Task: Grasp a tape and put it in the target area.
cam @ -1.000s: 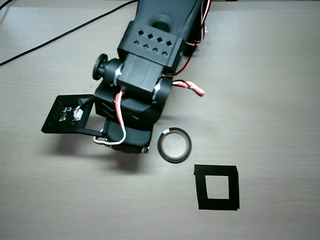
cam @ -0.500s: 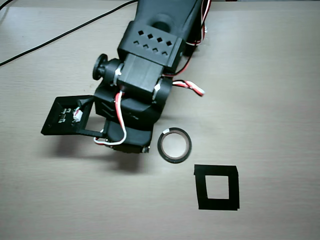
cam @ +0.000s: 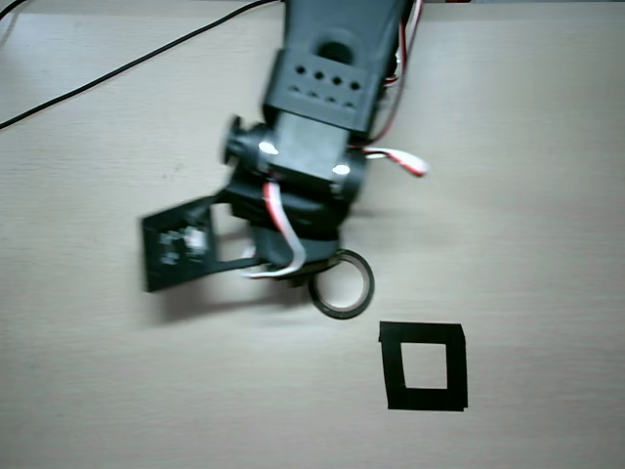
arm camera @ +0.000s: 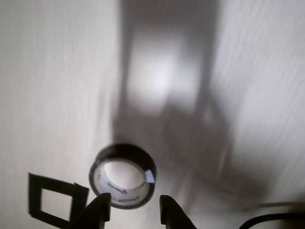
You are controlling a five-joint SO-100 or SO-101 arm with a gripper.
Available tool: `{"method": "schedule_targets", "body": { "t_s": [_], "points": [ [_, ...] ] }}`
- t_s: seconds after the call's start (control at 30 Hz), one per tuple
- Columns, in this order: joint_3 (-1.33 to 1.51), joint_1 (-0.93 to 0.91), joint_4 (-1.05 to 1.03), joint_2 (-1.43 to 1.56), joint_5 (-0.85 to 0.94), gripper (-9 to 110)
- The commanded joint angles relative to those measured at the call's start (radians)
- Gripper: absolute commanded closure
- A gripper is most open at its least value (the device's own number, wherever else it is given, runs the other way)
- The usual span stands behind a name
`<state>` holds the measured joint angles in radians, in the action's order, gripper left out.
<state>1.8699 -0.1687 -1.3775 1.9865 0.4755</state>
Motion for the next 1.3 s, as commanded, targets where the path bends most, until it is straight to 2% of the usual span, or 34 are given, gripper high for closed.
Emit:
{"method": "schedule_targets", "body": {
  "t_s": [0.0,0.3,1.27],
  "points": [
    [0.038,0.049,0.011,0.04,0.012,88],
    [0.236,0.216,0.161,0.115,-0.009,87],
    [0.331,0.189,0.396,-0.095,0.029,92]
  ]
}}
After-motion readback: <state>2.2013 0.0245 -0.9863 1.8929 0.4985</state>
